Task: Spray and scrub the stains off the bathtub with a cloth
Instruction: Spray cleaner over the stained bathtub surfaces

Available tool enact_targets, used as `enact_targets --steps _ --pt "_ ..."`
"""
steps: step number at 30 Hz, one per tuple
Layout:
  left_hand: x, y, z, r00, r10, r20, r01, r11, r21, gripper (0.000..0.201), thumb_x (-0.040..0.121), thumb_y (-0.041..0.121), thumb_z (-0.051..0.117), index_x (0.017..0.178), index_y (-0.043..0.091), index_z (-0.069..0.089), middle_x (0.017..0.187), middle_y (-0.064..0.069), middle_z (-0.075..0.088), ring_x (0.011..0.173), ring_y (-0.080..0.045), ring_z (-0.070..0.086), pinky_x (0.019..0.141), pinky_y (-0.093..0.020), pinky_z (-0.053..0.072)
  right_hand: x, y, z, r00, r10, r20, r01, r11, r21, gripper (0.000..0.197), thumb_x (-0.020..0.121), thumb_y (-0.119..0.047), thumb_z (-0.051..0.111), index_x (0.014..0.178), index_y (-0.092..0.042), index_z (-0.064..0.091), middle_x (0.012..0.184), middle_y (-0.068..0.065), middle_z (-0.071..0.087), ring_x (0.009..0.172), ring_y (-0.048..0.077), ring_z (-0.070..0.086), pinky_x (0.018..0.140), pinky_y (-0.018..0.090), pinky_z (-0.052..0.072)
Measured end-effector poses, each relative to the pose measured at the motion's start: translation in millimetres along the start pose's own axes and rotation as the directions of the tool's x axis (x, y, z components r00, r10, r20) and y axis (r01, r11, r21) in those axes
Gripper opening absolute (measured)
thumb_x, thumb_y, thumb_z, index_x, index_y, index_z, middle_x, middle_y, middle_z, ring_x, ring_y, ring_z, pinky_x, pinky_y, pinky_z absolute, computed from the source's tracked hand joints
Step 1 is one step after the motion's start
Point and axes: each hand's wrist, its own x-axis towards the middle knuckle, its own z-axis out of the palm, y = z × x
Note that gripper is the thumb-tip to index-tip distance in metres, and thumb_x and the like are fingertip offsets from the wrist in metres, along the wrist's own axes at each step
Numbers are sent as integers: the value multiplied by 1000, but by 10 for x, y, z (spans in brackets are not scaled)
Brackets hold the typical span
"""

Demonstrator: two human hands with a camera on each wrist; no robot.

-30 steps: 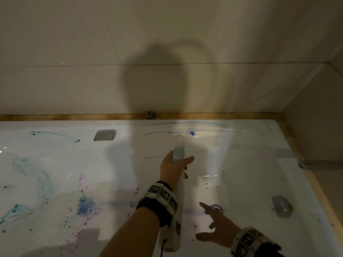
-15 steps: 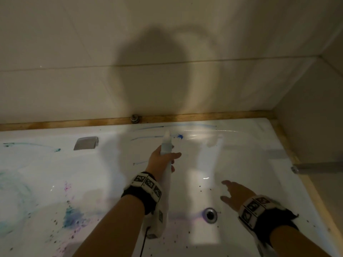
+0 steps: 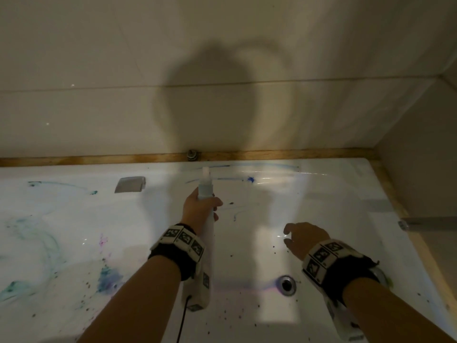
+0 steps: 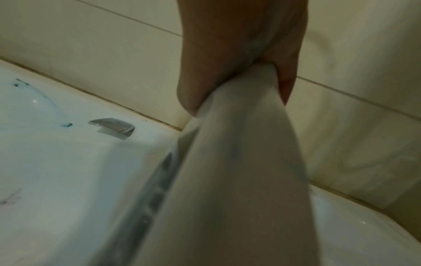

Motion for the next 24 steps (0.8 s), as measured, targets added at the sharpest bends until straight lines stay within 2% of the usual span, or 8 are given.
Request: enact_targets --steps 1,3,6,9,13,17,22,24 --pt "-37 17 -60 1000 6 0 -6 1000 2 21 74 -3 66 76 11 51 65 -11 48 51 -23 47 59 -34 45 -55 -45 -41 1000 1 -30 -2 1000 -18 31 96 -33 39 126 -28 46 127 -5 52 117 15 50 96 26 38" --pt "-121 59 -197 999 15 31 -14 1000 -19 23 76 -2 66 90 12 55 66 -11 48 52 -23 47 57 -33 46 -146 -138 -115 998 -2 -70 -2 999 -49 31 95 -33 41 126 -27 47 127 -4 53 115 15 51 95 26 40" --pt "-270 109 -429 998 23 51 -19 997 -73 35 78 -3 65 107 11 53 68 -11 48 53 -23 47 54 -31 46 -275 -302 -192 999 16 -41 -19 997 -69 31 95 -32 43 125 -25 47 127 -2 53 114 17 52 94 26 40" --pt "-457 144 -641 998 43 37 -40 996 -80 29 77 -4 64 100 11 54 69 -12 48 55 -23 47 54 -31 46 -439 -508 -240 999 1 -40 -4 997 -77 29 95 -30 43 122 -24 50 124 -1 55 112 17 53 92 25 40" --pt "-727 165 -937 998 64 -1 -64 998 -30 21 75 -5 65 75 10 50 67 -11 48 52 -23 47 55 -32 45 -751 -831 -294 999 -14 -36 10 996 -86 29 95 -30 42 121 -22 52 122 -1 55 111 18 53 90 26 40" --pt "-972 188 -1261 998 60 27 -58 996 -67 26 76 -1 67 96 10 55 69 -11 49 51 -24 48 52 -31 47 -1043 -1113 -354 999 -21 -41 17 995 -94 29 95 -30 42 119 -20 54 120 0 56 109 18 55 88 25 40" --pt "-1252 165 -1570 997 59 -40 -62 997 -56 21 74 4 71 75 11 52 67 -9 50 50 -23 49 54 -31 47 -1266 -1402 -391 998 -63 -10 62 992 -114 29 95 -26 43 122 -20 53 123 0 55 111 17 54 89 26 41" --pt "-1358 134 -1701 997 46 -68 -51 996 -76 19 75 5 71 81 11 54 67 -9 50 50 -23 49 53 -30 48 -1294 -1510 -370 996 -92 -2 91 985 -144 29 95 -27 43 121 -19 54 123 -1 56 110 17 54 88 26 41"
